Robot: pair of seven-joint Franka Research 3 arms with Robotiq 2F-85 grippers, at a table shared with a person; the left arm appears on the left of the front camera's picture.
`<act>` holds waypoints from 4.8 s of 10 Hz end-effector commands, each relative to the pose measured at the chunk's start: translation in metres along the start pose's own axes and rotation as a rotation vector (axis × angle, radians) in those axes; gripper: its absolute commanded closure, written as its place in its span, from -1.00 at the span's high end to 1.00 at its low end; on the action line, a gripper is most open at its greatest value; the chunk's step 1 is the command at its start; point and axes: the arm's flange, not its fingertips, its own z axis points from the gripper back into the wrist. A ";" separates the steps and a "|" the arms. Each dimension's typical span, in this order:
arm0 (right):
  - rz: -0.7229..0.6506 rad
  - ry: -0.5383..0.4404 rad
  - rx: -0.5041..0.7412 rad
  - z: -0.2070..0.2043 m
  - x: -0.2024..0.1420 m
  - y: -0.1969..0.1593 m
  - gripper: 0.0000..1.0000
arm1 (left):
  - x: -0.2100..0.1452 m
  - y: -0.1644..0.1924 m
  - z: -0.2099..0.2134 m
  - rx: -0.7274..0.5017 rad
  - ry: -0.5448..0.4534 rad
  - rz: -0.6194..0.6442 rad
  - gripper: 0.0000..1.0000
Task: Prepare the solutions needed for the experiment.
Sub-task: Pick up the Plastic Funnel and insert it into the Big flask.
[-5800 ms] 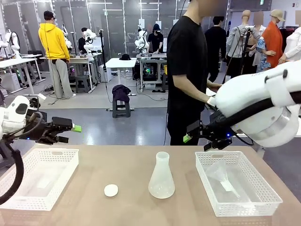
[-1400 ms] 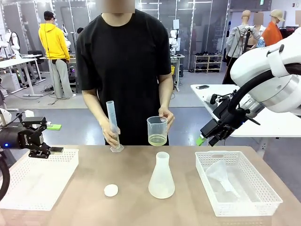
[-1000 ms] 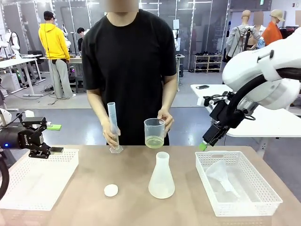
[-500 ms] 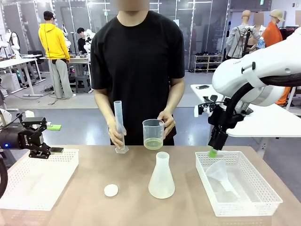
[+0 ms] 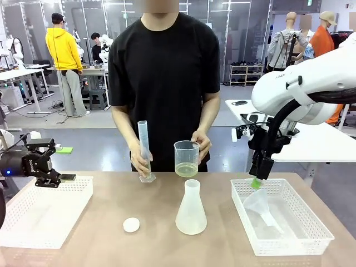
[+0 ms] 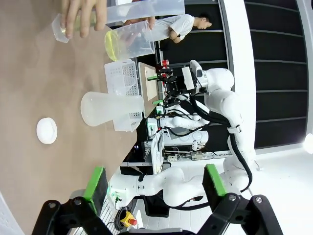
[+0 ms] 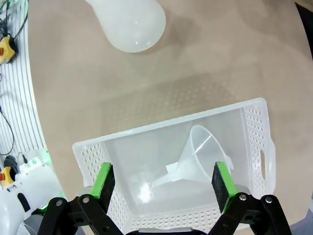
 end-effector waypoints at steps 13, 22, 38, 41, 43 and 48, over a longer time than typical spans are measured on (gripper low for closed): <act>0.458 0.326 0.171 -0.055 0.010 -0.057 1.00 | 0.002 -0.006 0.003 0.014 0.004 -0.023 1.00; 0.459 0.433 0.356 -0.087 0.015 -0.094 1.00 | 0.002 -0.006 0.003 0.014 0.004 -0.023 1.00; 0.387 0.478 0.361 -0.093 0.015 -0.085 -1.00 | 0.002 -0.006 0.003 0.014 0.004 -0.023 1.00; 0.285 0.482 0.174 -0.059 0.025 -0.055 -1.00 | 0.002 -0.006 0.003 0.014 0.004 -0.023 1.00; 0.238 0.471 0.041 -0.025 0.036 -0.029 -1.00 | 0.002 -0.006 0.003 0.014 0.004 -0.023 1.00; 0.132 0.380 -0.427 0.070 0.052 0.046 -1.00 | 0.002 -0.006 0.003 0.014 0.004 -0.023 1.00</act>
